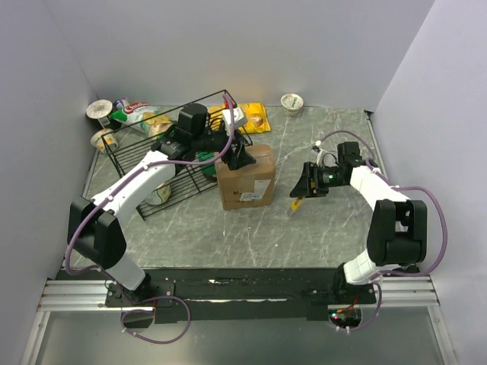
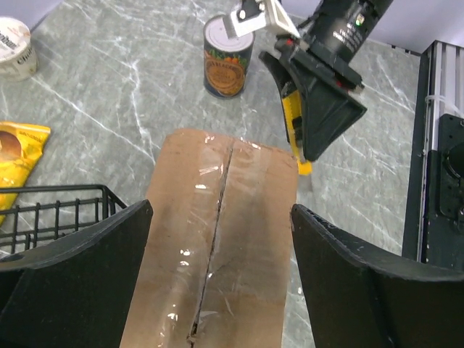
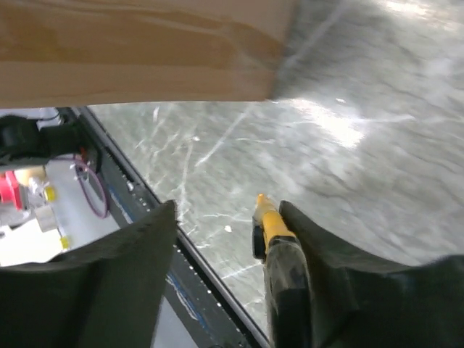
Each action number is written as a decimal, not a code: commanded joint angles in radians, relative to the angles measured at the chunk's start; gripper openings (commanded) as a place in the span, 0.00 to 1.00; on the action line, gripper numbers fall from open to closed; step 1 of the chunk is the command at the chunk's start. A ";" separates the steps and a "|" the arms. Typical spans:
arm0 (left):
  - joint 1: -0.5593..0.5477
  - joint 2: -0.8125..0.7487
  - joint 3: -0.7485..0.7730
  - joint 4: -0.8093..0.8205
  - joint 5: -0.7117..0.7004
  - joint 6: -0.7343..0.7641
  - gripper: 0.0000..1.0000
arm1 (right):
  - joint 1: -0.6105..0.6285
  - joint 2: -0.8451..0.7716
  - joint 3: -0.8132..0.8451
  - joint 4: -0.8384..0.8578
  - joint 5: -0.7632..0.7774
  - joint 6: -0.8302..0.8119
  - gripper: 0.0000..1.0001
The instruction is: Unpack the express box
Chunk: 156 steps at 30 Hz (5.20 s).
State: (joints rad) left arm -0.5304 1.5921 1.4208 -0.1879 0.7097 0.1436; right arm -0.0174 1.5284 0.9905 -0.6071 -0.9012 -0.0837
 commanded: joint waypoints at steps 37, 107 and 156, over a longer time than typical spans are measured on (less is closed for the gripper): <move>0.043 -0.004 0.052 -0.252 -0.139 0.542 0.78 | 0.434 -0.082 0.347 0.248 0.378 -0.114 0.92; -0.062 -0.060 -0.147 -0.072 -0.410 0.405 0.55 | 0.458 -0.080 0.119 0.254 0.351 -0.045 0.89; 0.102 0.158 0.219 -0.222 0.166 -0.045 0.01 | 0.491 -0.027 0.583 -0.405 -0.042 -1.041 0.95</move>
State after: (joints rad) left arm -0.4141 1.7401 1.6154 -0.3866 0.8509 0.1501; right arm 0.4244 1.4364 1.4815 -0.8337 -0.8650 -0.9077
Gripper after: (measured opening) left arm 0.047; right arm 0.950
